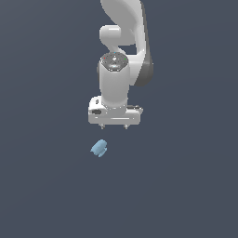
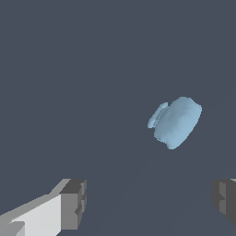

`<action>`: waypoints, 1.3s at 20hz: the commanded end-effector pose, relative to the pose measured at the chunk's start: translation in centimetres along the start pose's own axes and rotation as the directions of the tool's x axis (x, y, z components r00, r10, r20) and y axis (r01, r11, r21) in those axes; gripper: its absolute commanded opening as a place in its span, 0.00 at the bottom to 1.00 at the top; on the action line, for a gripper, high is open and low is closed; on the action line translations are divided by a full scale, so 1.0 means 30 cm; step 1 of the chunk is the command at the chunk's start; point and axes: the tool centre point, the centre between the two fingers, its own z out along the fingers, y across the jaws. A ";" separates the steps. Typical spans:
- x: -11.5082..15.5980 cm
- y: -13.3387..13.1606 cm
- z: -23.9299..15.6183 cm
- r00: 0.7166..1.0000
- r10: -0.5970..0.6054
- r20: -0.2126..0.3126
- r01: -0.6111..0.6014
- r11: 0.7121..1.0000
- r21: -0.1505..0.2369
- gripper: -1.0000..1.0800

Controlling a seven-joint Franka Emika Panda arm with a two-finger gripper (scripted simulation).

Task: Pick up the object and move it to a goal position.

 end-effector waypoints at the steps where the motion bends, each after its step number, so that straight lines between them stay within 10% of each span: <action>1: 0.000 0.000 0.000 1.000 0.000 0.000 0.000 1.000 0.000 0.96; 26: 0.073 0.093 0.037 0.973 0.231 -0.003 -0.230 0.973 0.020 0.96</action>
